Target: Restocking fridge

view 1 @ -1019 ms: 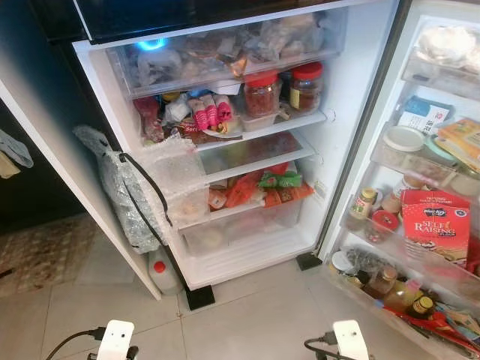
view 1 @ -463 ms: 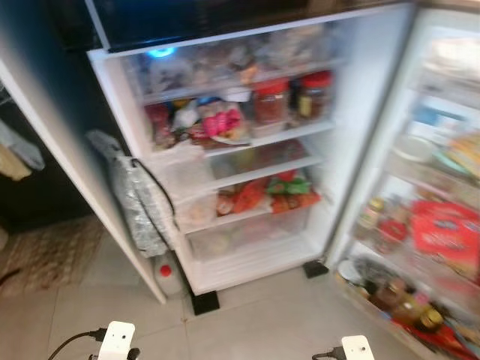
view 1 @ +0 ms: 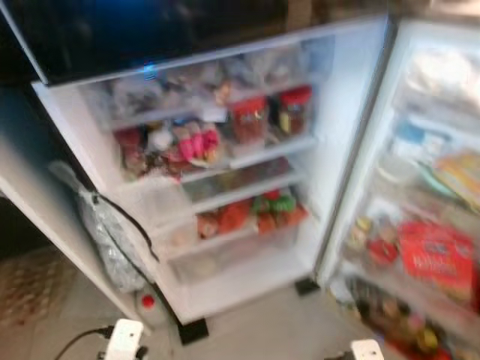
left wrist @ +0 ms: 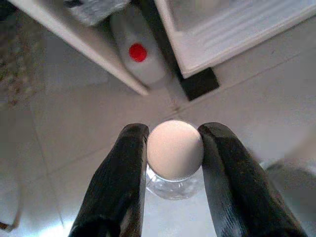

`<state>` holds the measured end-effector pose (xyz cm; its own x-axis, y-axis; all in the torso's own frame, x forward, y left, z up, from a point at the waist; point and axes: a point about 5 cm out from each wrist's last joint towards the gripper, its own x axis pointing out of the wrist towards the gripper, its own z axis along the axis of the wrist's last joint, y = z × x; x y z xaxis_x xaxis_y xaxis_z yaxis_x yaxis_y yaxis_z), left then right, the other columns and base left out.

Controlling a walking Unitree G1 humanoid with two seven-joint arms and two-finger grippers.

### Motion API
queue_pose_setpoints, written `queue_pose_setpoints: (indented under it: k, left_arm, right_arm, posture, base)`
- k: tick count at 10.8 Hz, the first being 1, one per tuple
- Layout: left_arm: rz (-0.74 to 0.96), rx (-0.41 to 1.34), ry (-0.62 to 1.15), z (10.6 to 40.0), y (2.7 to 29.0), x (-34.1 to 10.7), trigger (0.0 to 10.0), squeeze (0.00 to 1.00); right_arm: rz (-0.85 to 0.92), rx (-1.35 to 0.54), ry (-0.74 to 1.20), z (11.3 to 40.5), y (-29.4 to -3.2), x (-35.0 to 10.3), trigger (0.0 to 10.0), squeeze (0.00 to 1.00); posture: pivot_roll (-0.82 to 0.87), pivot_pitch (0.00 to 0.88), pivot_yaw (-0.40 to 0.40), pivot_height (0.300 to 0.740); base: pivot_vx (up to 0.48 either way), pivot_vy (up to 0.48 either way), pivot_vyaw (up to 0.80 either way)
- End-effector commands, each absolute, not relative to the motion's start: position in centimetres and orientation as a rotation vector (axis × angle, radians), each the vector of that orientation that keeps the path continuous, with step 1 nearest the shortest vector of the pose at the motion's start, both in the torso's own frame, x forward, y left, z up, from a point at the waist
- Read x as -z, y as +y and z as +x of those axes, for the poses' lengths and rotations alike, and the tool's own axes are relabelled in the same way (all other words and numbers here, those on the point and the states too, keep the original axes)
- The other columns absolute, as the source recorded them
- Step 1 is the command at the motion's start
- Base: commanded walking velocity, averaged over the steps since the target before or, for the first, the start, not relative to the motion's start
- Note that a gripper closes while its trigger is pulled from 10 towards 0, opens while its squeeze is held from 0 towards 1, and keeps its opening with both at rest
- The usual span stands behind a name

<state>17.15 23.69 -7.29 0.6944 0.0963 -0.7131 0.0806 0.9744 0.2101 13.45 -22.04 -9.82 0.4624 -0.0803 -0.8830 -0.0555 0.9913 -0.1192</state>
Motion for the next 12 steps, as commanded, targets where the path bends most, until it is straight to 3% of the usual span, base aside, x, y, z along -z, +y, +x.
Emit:
queue_pose_setpoints:
  k: [1, 5, 8, 12]
  left_arm:
    - [0.252, -0.025, 0.825, 16.79, 24.51, 7.29, 10.0, 0.00]
    - [0.254, -0.025, 0.826, 16.92, 24.54, 7.24, 10.0, 0.00]
    - [0.254, -0.030, 0.826, 16.96, 24.53, 7.23, 10.0, 0.00]
    - [0.245, -0.031, 0.814, 17.21, 24.42, 7.13, 10.0, 0.00]
  right_arm:
    - [-0.125, -0.012, 1.087, 13.55, -21.16, 9.95, 10.0, 0.00]
    - [-0.145, -0.031, 1.084, 13.74, -20.97, 9.91, 10.0, 0.00]
    - [-0.138, -0.034, 1.088, 13.69, -20.96, 9.93, 10.0, 0.00]
    - [-0.136, -0.034, 1.093, 13.29, -21.50, 9.95, 10.0, 0.00]
  posture:
    - [-0.09, 0.000, 0.081, 0.740]
    - [-0.09, 0.000, 0.083, 0.740]
    - [-0.09, 0.000, 0.082, 0.740]
    - [-0.08, 0.000, 0.070, 0.740]
  base:
    - [0.296, 0.000, 0.00]
    - [0.299, 0.000, 0.00]
    - [0.000, 0.000, 0.67]
    - [0.000, 0.000, 0.00]
